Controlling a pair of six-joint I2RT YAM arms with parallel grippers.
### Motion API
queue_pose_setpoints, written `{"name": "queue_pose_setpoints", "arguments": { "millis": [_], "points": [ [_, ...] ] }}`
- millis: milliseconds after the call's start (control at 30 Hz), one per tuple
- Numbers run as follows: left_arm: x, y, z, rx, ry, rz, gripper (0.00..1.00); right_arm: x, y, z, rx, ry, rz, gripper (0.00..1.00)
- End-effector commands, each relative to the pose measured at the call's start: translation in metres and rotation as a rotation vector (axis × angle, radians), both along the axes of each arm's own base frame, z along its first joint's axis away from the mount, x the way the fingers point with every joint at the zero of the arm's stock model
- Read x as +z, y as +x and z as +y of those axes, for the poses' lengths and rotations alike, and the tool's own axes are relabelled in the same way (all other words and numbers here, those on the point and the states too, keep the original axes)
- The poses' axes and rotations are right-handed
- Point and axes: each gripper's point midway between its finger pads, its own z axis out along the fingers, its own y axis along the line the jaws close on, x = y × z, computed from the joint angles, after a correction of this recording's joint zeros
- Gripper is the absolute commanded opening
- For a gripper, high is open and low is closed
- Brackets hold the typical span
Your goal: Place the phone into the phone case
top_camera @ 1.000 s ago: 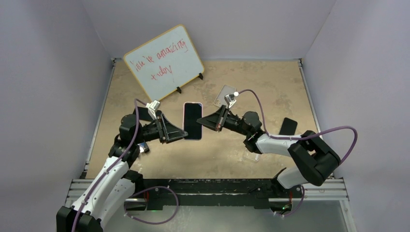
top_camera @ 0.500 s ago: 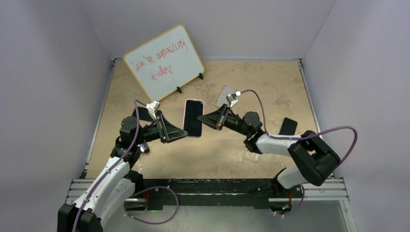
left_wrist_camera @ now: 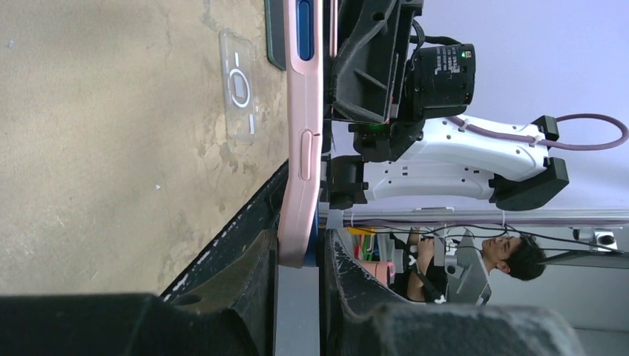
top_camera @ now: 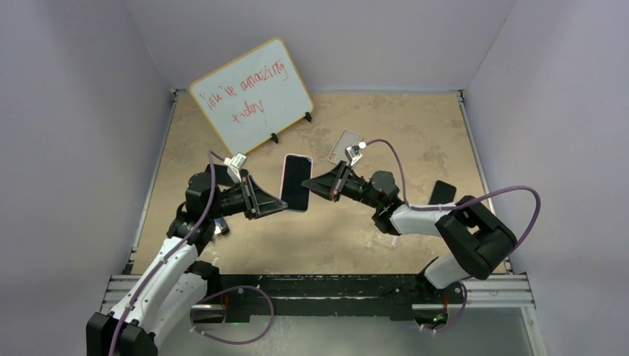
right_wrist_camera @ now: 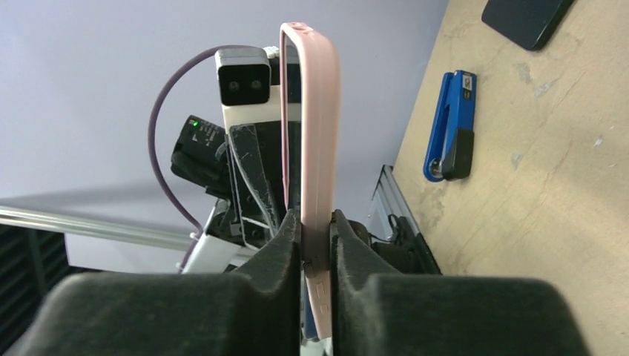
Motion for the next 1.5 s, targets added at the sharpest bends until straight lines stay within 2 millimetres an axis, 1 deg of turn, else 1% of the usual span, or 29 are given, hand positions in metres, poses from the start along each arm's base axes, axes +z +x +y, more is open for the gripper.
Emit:
{"name": "queue_pose_setpoints", "arguments": {
  "millis": [0,33,67,100,167,200,233,300,400,533,700,800,933,1033,1133,1233,1300,1400,1467],
  "points": [
    [0.014,0.011,0.002,0.031,0.035,-0.087,0.13,0.035,-0.02,0.008,0.115,0.067,-0.127,0.03],
    [0.014,0.009,0.003,0.028,0.047,-0.083,0.23,0.034,-0.022,0.007,0.128,0.064,-0.13,0.0],
    [0.017,0.009,0.004,0.03,0.062,-0.102,0.32,0.035,-0.023,0.005,0.141,0.062,-0.142,0.0],
    [0.02,0.01,0.006,0.033,0.084,-0.125,0.37,0.037,-0.028,0.003,0.175,0.058,-0.16,0.0],
    [0.024,0.013,0.01,0.04,0.141,-0.162,0.51,0.039,-0.038,0.003,0.249,0.033,-0.205,0.0],
    [0.026,0.014,0.012,0.039,0.167,-0.177,0.55,0.04,-0.044,0.004,0.294,0.02,-0.232,0.0],
    [0.028,0.014,0.013,0.032,0.189,-0.195,0.56,0.041,-0.05,0.004,0.326,0.009,-0.253,0.0],
    [0.032,0.015,0.012,0.003,0.213,-0.226,0.57,0.04,-0.061,0.0,0.381,-0.018,-0.295,0.0],
    [0.033,0.014,0.013,-0.038,0.261,-0.251,0.57,0.024,-0.079,-0.008,0.464,-0.094,-0.318,0.0],
    [0.035,0.006,0.011,-0.121,0.269,-0.282,0.57,0.012,-0.092,-0.018,0.518,-0.195,-0.368,0.0],
    [0.029,-0.006,0.003,-0.236,0.221,-0.258,0.57,0.018,-0.106,-0.027,0.573,-0.204,-0.427,0.0],
    [0.027,-0.012,-0.001,-0.284,0.183,-0.253,0.57,0.018,-0.106,-0.027,0.586,-0.221,-0.43,0.0],
    [0.02,-0.017,-0.005,-0.305,0.138,-0.228,0.57,0.02,-0.108,-0.027,0.612,-0.206,-0.438,0.0],
    [0.016,-0.023,-0.01,-0.339,0.101,-0.219,0.57,0.018,-0.109,-0.026,0.624,-0.205,-0.432,0.0],
    [0.01,-0.027,-0.015,-0.364,0.101,-0.211,0.57,0.017,-0.11,-0.024,0.639,-0.195,-0.427,0.0],
    [0.005,-0.026,-0.019,-0.366,0.108,-0.201,0.56,0.015,-0.11,-0.021,0.653,-0.192,-0.419,0.0],
    [0.003,-0.025,-0.021,-0.366,0.11,-0.199,0.55,0.013,-0.111,-0.02,0.669,-0.192,-0.406,0.0],
    [-0.006,-0.022,-0.022,-0.348,0.132,-0.181,0.51,0.009,-0.109,-0.016,0.685,-0.197,-0.384,0.0],
    [-0.01,-0.024,-0.023,-0.362,0.122,-0.173,0.46,0.004,-0.106,-0.014,0.688,-0.212,-0.358,0.0]
  ]
}}
